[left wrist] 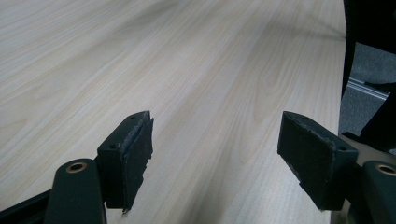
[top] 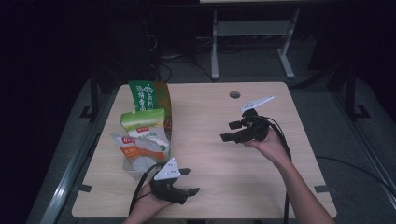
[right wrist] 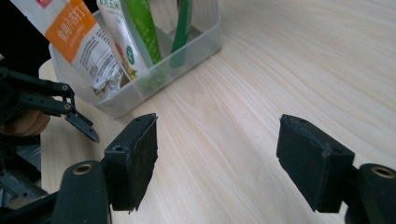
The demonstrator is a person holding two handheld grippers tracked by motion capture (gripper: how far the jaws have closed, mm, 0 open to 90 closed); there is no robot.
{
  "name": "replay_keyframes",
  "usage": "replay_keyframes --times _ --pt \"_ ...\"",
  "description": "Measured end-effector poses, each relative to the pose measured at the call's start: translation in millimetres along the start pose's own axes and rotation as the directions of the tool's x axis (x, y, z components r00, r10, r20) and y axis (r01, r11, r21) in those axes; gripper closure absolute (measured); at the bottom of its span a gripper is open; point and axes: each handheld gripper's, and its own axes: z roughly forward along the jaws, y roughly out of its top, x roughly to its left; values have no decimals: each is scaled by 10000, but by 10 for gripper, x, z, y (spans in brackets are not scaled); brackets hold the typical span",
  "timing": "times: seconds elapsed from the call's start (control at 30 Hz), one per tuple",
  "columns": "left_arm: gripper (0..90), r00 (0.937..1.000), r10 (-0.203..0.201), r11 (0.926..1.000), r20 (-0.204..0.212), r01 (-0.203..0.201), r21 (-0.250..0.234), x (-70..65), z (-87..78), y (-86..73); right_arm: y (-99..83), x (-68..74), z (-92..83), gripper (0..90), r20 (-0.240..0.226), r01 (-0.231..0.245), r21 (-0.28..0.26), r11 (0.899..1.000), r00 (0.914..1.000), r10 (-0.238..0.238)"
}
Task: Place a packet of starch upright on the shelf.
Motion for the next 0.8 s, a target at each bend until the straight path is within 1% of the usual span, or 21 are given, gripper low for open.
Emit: replay_keyframes --times 0.03,0.1,0.27,0.3,0.37,0.4,0.67,0.8 --pt "261 10000 0 10000 0 0 0 0 0 0 -12 -3 -11 278 11 -89 87 9999 10000 89" --pt "261 10000 -5 10000 24 5 0 -2 7 -1 -48 -1 -41 282 28 -105 -72 9999 9999 105" --pt "261 10000 -16 10000 26 16 11 -3 7 0 -141 -22 -101 281 87 -225 -89 9997 9997 226" --pt "261 10000 -66 10000 19 66 -48 -7 8 0 -160 -23 -111 281 101 -257 -103 9996 9996 258" --pt "261 10000 -54 10000 12 54 -46 -8 5 0 -176 -25 -122 278 109 -269 -62 9996 9996 270" --pt "261 10000 21 10000 -5 -21 18 -4 -2 0 -208 -20 -148 281 132 -300 -91 9995 9995 301" --pt "261 10000 20 10000 -30 -20 30 -26 9 -2 -337 -9 -218 280 199 -405 -177 9990 9990 408" --pt "261 9999 111 9999 -50 -111 66 -33 10 -1 -416 -2 -242 280 207 -507 -145 9986 9985 510"
